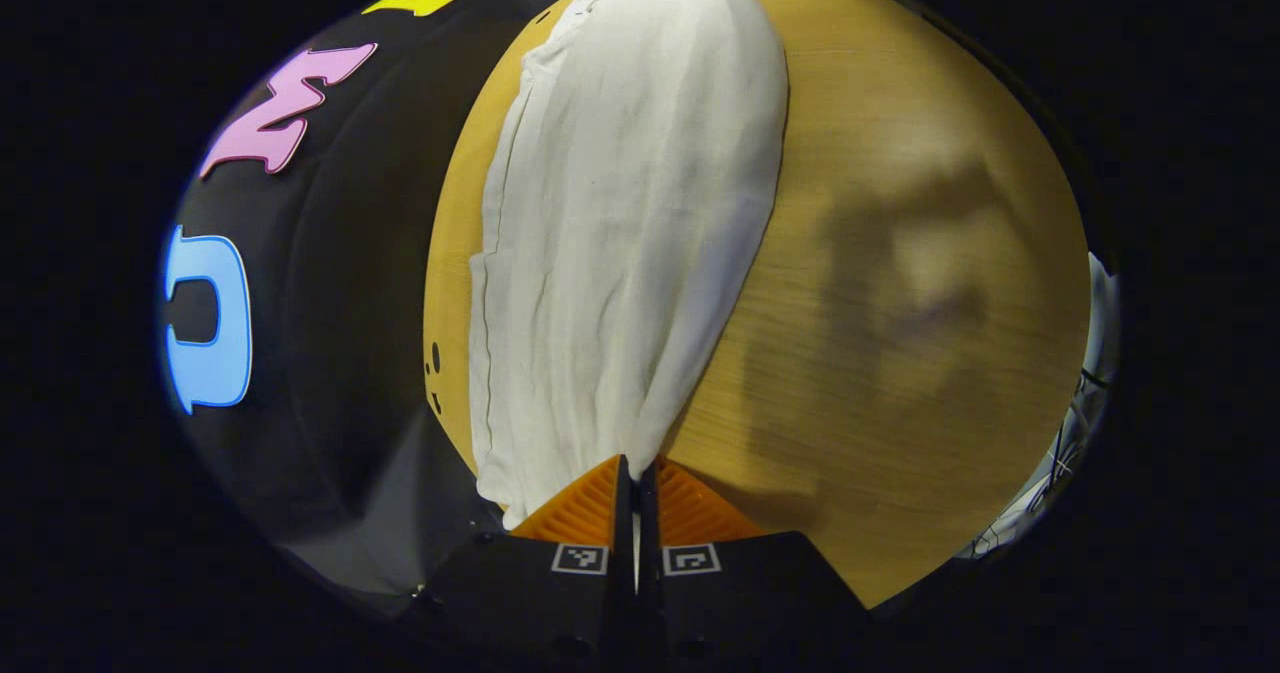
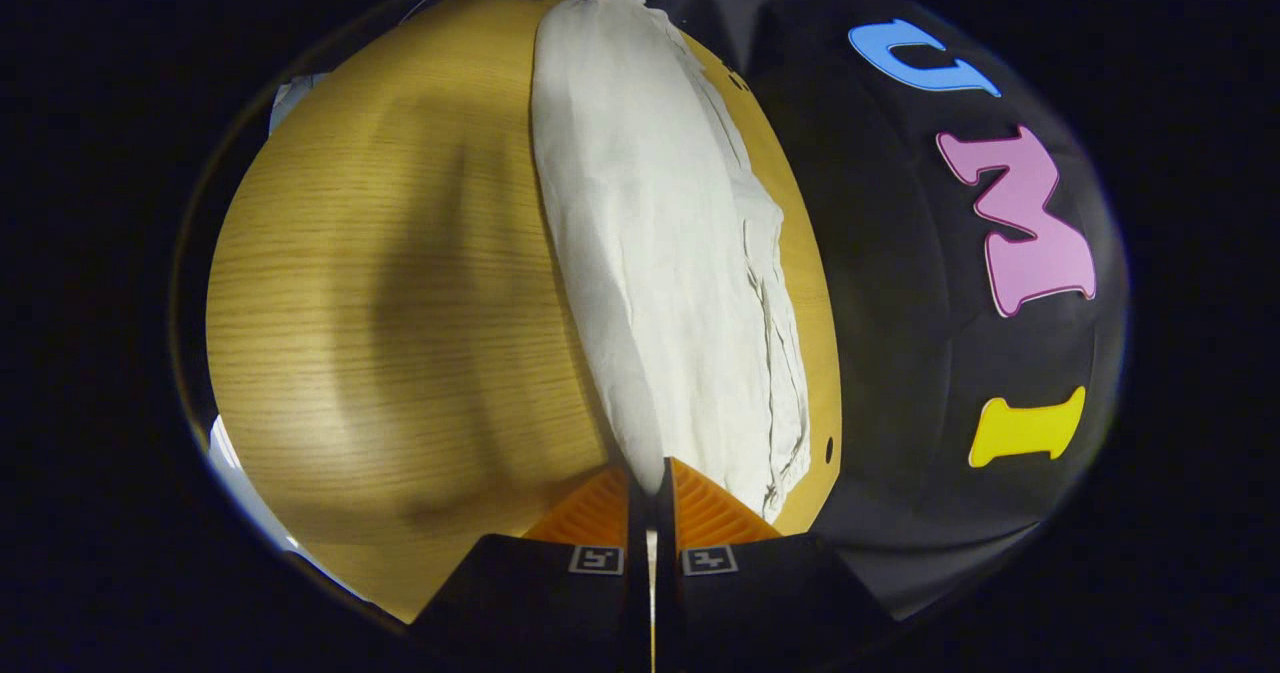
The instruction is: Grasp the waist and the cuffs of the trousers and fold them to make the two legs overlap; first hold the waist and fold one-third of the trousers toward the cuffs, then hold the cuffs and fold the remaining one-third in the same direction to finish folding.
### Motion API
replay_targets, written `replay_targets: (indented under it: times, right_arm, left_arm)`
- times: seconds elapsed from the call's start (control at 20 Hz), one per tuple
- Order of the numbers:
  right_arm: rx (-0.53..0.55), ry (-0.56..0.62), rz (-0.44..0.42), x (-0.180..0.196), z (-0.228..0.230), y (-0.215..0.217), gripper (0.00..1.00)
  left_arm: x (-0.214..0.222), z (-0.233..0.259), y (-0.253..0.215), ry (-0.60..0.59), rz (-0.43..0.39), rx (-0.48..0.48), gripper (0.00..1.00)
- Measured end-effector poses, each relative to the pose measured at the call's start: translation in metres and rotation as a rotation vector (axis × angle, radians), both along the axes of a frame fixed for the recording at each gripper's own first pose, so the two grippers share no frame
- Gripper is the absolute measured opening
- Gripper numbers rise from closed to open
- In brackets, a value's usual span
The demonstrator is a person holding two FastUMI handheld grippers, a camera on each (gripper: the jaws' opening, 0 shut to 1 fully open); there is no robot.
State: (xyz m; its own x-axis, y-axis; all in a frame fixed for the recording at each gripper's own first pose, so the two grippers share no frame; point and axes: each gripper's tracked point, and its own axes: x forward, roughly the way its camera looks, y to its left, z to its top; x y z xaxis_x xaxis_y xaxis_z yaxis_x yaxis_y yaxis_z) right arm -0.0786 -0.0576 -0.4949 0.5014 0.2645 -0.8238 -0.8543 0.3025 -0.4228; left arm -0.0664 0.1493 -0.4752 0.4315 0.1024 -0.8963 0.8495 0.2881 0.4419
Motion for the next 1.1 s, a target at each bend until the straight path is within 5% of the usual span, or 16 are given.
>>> replay_targets:
  times: [0.2, 0.55, 1.1]
  right_arm:
    - [0.020, -0.070, -0.029, 0.022, 0.026, -0.002, 0.06]
    - [0.025, -0.186, -0.062, 0.084, 0.061, -0.019, 0.06]
    - [0.018, -0.254, -0.112, 0.175, 0.064, -0.017, 0.06]
  left_arm:
    - [-0.001, 0.006, -0.002, 0.027, 0.067, -0.026, 0.06]
    - [0.049, 0.055, 0.005, -0.112, 0.184, -0.083, 0.06]
    - [0.134, 0.057, 0.020, -0.184, 0.232, -0.057, 0.05]
